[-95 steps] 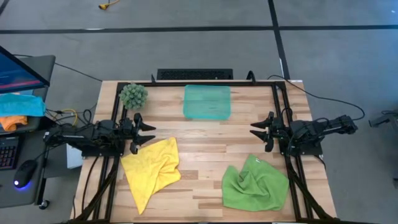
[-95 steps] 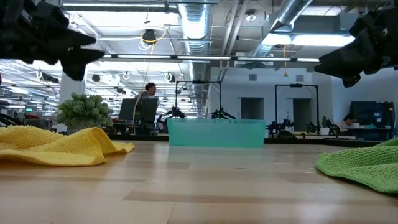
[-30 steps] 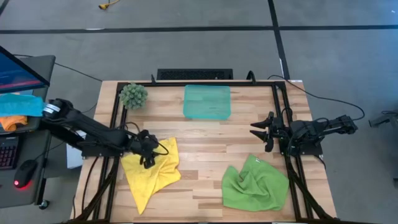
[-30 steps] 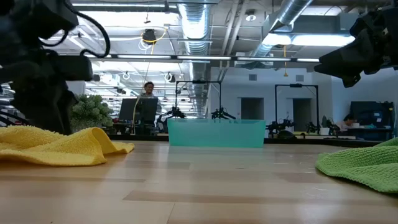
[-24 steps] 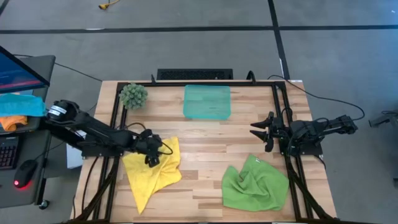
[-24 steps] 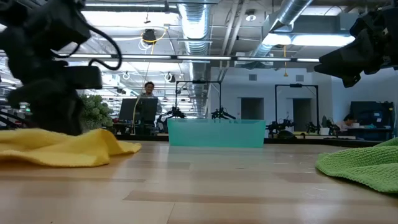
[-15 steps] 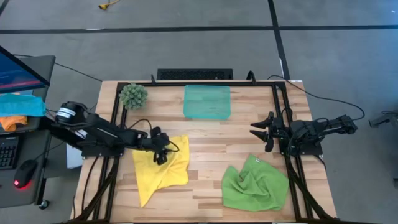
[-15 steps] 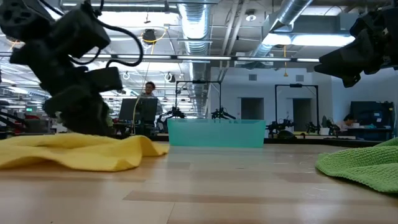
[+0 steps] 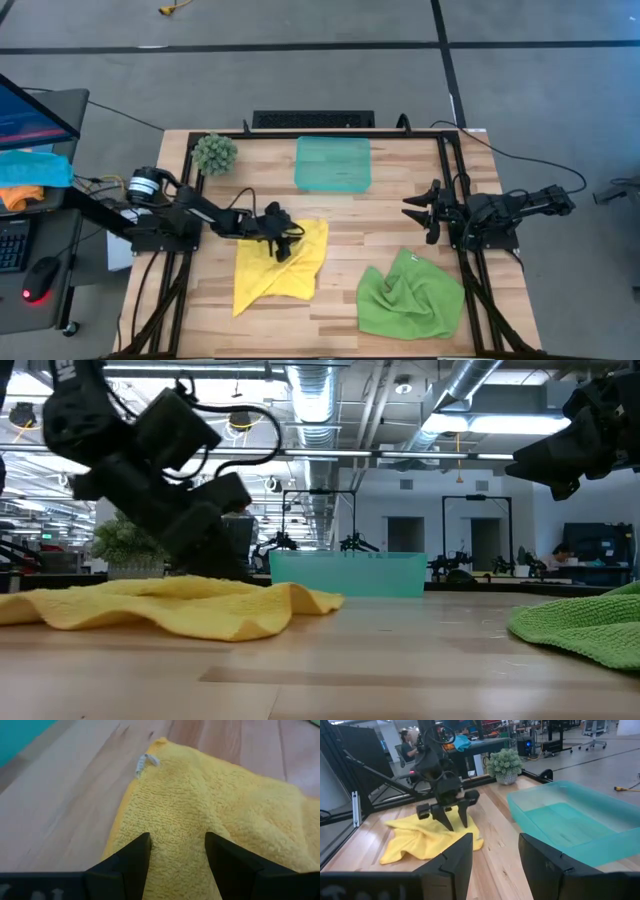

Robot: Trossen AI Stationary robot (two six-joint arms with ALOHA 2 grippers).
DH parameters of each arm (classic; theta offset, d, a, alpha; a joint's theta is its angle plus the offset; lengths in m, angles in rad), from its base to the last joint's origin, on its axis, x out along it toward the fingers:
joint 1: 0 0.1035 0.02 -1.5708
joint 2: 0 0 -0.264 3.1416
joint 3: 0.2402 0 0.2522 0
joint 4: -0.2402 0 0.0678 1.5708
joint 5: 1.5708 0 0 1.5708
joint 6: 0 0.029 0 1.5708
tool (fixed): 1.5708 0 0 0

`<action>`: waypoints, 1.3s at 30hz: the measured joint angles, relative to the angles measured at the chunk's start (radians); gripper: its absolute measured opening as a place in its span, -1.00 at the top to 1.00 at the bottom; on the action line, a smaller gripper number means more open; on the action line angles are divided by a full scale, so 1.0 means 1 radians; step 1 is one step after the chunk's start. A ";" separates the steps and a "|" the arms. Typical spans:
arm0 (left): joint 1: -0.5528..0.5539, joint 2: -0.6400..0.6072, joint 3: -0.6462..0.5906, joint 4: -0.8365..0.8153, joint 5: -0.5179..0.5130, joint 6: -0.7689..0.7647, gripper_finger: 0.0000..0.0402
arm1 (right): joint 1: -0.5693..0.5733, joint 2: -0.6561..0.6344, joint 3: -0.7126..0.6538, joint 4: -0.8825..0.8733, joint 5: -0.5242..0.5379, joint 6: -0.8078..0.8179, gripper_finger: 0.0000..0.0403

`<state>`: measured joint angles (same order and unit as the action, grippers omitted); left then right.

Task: Roll microfiber towels into tight, uniform cylinder then place into a basket
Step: Fold the yellow microfiber cloth

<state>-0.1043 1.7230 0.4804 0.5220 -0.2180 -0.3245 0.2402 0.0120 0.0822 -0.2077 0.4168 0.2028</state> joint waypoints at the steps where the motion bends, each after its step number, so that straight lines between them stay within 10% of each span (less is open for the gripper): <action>1: 0.000 0.001 0.020 -0.028 0.013 0.016 0.07 | 0.000 0.000 0.000 0.001 0.000 0.000 0.10; 18: -0.075 -0.499 0.352 -1.163 -0.079 0.017 0.16 | 0.000 0.001 0.000 0.000 0.000 0.000 0.10; 29: -0.177 -0.983 0.049 -1.159 -0.278 -0.318 0.19 | 0.000 0.001 0.000 0.000 0.000 0.000 0.10; 39: -0.177 -1.074 -0.115 -1.071 -0.229 -0.481 0.19 | 0.000 0.001 0.000 0.001 0.000 0.000 0.10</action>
<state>-0.2813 0.6487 0.3658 -0.5487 -0.4467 -0.8051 0.2401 0.0128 0.0825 -0.2066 0.4168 0.2028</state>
